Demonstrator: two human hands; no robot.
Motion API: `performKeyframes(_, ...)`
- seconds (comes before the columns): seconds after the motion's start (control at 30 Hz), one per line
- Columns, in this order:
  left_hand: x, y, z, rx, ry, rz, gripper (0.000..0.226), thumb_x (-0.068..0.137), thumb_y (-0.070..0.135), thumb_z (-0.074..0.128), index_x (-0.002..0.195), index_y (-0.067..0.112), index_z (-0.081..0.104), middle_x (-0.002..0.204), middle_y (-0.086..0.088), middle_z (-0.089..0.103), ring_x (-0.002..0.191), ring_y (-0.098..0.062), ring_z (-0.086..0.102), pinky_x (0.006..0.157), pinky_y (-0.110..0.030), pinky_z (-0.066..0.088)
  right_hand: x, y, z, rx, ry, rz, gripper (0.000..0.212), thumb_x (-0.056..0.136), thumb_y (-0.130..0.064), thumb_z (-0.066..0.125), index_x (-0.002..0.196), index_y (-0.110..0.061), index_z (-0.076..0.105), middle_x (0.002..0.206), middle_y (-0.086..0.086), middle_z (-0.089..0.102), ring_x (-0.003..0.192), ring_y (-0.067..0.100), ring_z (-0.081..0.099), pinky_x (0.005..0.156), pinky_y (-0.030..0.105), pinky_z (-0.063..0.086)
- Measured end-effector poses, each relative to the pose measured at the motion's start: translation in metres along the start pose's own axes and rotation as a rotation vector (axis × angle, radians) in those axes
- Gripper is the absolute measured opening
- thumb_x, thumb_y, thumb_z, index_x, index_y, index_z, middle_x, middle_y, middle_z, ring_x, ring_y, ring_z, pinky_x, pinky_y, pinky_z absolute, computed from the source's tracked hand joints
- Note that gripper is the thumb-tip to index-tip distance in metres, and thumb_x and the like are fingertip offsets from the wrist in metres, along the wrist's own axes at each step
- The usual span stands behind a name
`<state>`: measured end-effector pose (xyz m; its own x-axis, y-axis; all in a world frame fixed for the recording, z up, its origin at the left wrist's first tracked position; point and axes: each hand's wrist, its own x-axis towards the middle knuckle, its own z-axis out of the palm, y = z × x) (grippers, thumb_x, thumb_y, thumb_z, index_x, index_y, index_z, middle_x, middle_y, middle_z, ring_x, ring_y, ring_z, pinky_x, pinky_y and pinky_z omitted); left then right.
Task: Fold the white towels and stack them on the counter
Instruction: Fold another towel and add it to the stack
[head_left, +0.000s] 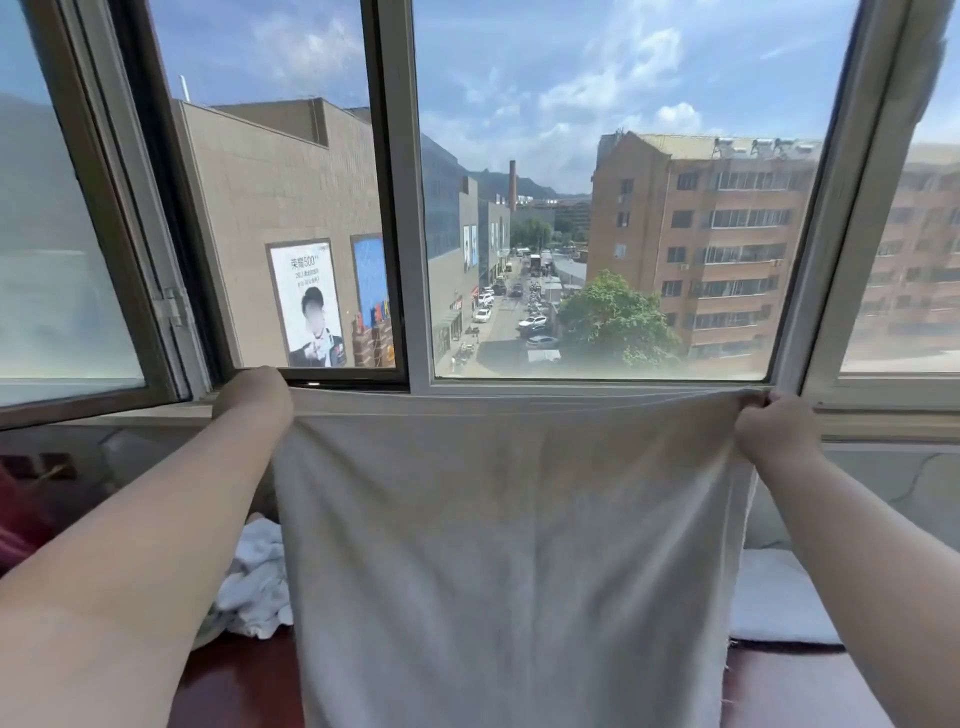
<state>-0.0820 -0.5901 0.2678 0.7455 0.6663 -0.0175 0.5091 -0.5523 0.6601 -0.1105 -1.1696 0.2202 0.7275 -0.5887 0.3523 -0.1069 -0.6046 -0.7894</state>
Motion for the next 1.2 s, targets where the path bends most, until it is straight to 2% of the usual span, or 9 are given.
performKeyframes(0.07, 0.008, -0.001, -0.007, 0.041, -0.059, 0.015, 0.022, 0.095, -0.003, 0.057, 0.114, -0.004, 0.067, 0.106, -0.020, 0.073, 0.093, -0.031, 0.073, 0.068, -0.033, 0.061, -0.008, -0.015, 0.003, -0.015, 0.004, 0.008, 0.016, 0.094, -0.006, 0.050, 0.098, -0.001, 0.065, 0.097, 0.026, 0.066, 0.094, 0.044, 0.061, 0.082, 0.043, 0.047)
performKeyframes(0.13, 0.017, -0.004, -0.013, -0.081, -0.182, -0.027, 0.016, 0.102, -0.002, 0.047, 0.098, -0.004, 0.062, 0.074, -0.017, 0.066, 0.054, -0.025, 0.065, 0.031, -0.023, 0.046, -0.017, -0.027, 0.007, -0.009, 0.012, -0.001, 0.015, 0.093, -0.006, 0.050, 0.096, -0.005, 0.064, 0.095, 0.023, 0.065, 0.095, 0.043, 0.061, 0.083, 0.043, 0.047)
performKeyframes(0.17, 0.023, -0.006, -0.015, -0.204, -0.241, -0.075, 0.023, 0.105, -0.002, 0.039, 0.092, -0.001, 0.057, 0.070, -0.015, 0.058, 0.043, -0.021, 0.058, 0.025, -0.021, 0.039, -0.020, -0.031, 0.009, -0.006, 0.018, -0.005, 0.014, 0.093, -0.005, 0.050, 0.093, -0.007, 0.063, 0.093, 0.022, 0.064, 0.093, 0.042, 0.060, 0.081, 0.041, 0.046)
performKeyframes(0.33, 0.049, -0.022, -0.013, -0.413, -0.321, -0.043, 0.037, 0.106, -0.003, 0.026, 0.076, 0.005, 0.046, 0.071, -0.009, 0.047, 0.056, -0.014, 0.044, 0.025, -0.014, 0.034, -0.031, -0.045, 0.014, 0.016, 0.025, 0.000, 0.013, 0.091, -0.004, 0.052, 0.093, -0.012, 0.062, 0.089, 0.016, 0.062, 0.089, 0.038, 0.059, 0.078, 0.037, 0.043)
performKeyframes(0.47, 0.069, -0.033, -0.019, -0.389, -0.276, -0.032, 0.026, 0.104, -0.003, 0.030, 0.092, 0.002, 0.052, 0.072, -0.011, 0.051, 0.035, -0.014, 0.050, 0.024, -0.014, 0.031, -0.033, -0.046, 0.012, -0.021, 0.027, 0.014, 0.018, 0.088, -0.001, 0.051, 0.096, -0.010, 0.065, 0.089, 0.017, 0.064, 0.090, 0.040, 0.059, 0.082, 0.042, 0.047)
performKeyframes(0.63, 0.090, -0.038, -0.027, -0.279, -0.143, 0.063, 0.015, 0.098, -0.005, 0.042, 0.095, 0.002, 0.055, 0.069, -0.015, 0.051, 0.054, -0.024, 0.048, 0.045, -0.021, 0.044, -0.037, -0.052, 0.015, -0.075, 0.033, 0.020, 0.019, 0.083, 0.001, 0.052, 0.076, -0.015, 0.059, 0.073, 0.009, 0.059, 0.082, 0.038, 0.057, 0.074, 0.038, 0.045)
performKeyframes(0.7, 0.096, -0.037, -0.025, -0.279, -0.170, 0.050, 0.015, 0.100, -0.003, 0.041, 0.102, 0.003, 0.054, 0.072, -0.013, 0.049, 0.054, -0.023, 0.042, 0.039, -0.018, 0.039, -0.039, -0.055, 0.017, -0.099, 0.042, 0.025, 0.020, 0.084, 0.000, 0.053, 0.075, -0.017, 0.057, 0.070, 0.003, 0.054, 0.080, 0.036, 0.053, 0.073, 0.037, 0.042)
performKeyframes(0.93, 0.099, -0.030, -0.029, -0.244, -0.233, -0.013, 0.034, 0.107, 0.006, 0.037, 0.074, 0.006, 0.045, 0.064, -0.007, 0.037, 0.053, -0.018, 0.028, 0.046, -0.022, 0.025, -0.035, -0.058, 0.020, -0.104, -0.013, 0.056, 0.017, 0.082, -0.002, 0.069, 0.091, -0.014, 0.062, 0.094, 0.014, 0.059, 0.097, 0.038, 0.057, 0.080, 0.037, 0.042)
performKeyframes(1.2, 0.093, -0.028, -0.024, -0.417, -0.157, 0.052, 0.020, 0.092, -0.003, 0.050, 0.074, 0.007, 0.051, 0.064, -0.010, 0.045, 0.051, -0.018, 0.038, 0.036, -0.016, 0.032, -0.033, -0.060, 0.024, 0.062, -0.019, 0.159, 0.039, 0.084, -0.010, 0.046, 0.116, -0.004, 0.066, 0.109, 0.022, 0.069, 0.103, 0.042, 0.062, 0.095, 0.051, 0.054)
